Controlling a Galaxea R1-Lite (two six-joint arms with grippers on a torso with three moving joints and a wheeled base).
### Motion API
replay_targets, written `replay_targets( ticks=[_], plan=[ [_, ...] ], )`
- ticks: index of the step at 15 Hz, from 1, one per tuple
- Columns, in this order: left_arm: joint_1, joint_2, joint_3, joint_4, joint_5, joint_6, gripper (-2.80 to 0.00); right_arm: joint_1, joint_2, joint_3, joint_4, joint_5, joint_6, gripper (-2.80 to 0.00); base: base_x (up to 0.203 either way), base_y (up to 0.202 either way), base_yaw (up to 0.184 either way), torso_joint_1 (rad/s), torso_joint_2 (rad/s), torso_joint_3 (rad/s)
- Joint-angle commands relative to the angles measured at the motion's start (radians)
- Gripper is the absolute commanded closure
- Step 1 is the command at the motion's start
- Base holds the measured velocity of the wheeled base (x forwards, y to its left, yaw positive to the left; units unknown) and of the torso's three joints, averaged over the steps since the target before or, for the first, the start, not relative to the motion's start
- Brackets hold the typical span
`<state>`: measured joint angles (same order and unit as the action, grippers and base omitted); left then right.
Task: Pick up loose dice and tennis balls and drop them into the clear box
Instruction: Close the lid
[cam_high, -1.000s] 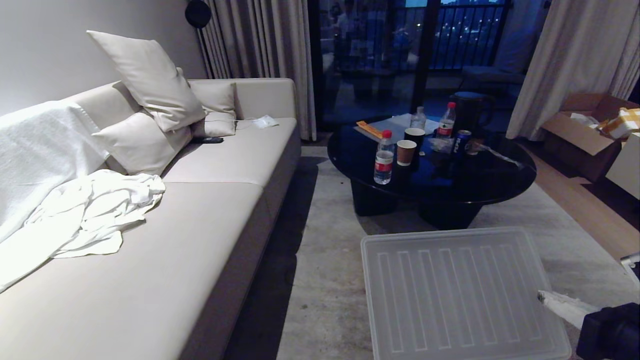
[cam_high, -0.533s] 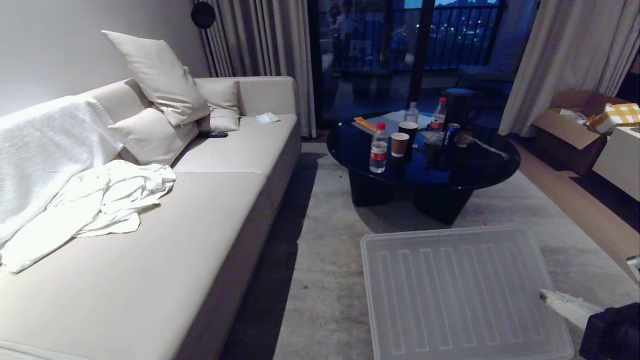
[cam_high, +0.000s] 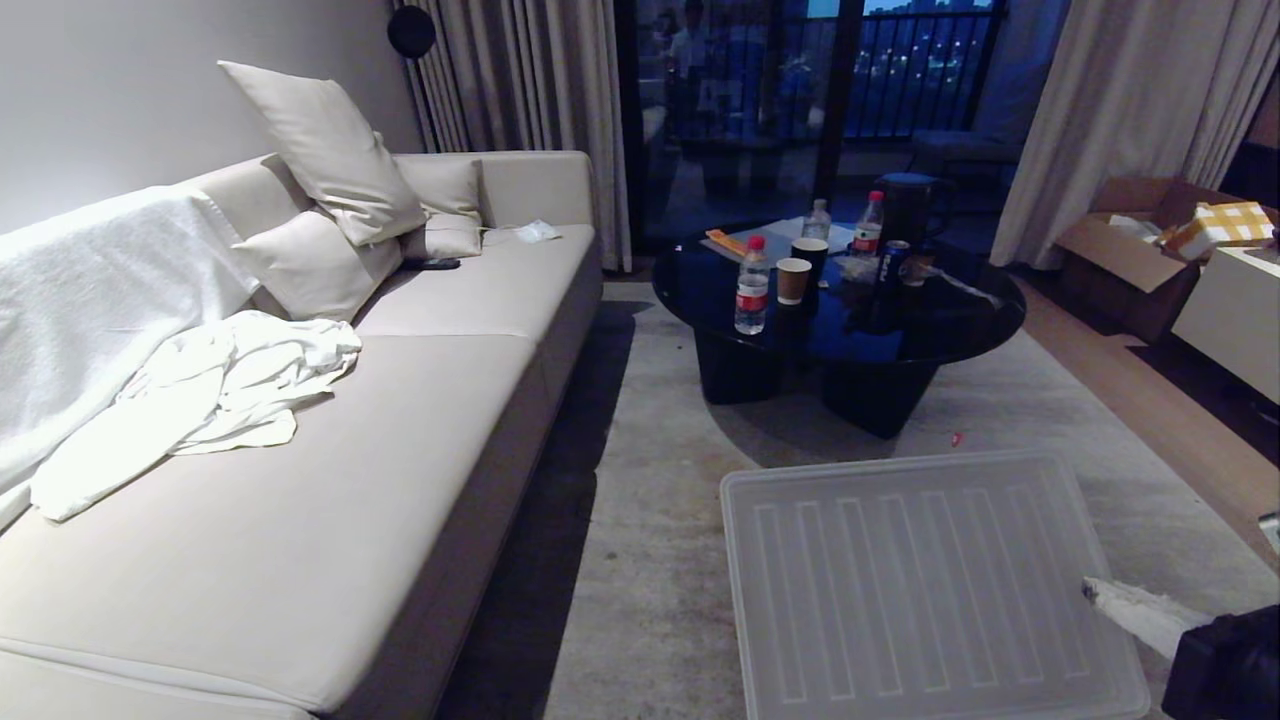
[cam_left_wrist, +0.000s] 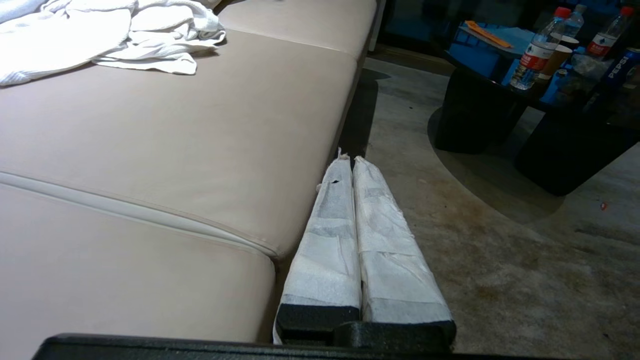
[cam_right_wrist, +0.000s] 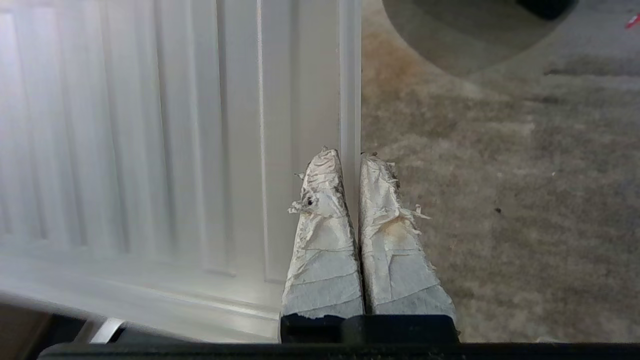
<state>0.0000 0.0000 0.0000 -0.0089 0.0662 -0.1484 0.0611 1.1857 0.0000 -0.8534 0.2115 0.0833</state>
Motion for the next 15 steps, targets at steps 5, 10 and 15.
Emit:
replay_targets(
  ticks=[5,10,15],
  plan=[
    [0.0,0.0,0.0,0.0,0.0,-0.002,0.0,0.0,0.002,0.009,-0.004,0.002,0.002,0.0,0.0,0.0,0.0,0.0,0.0,0.0],
    [0.0,0.001,0.0,0.0,0.001,-0.002,0.0,0.0,0.006,0.009,-0.003,0.003,0.003,0.0,0.002,0.008,-0.171,0.003,0.0,0.001],
    [0.0,0.001,0.0,0.0,0.001,-0.002,0.0,0.0,0.002,0.009,0.052,0.006,0.006,0.0,-0.001,0.01,-0.105,0.002,0.0,0.001]
  ],
)
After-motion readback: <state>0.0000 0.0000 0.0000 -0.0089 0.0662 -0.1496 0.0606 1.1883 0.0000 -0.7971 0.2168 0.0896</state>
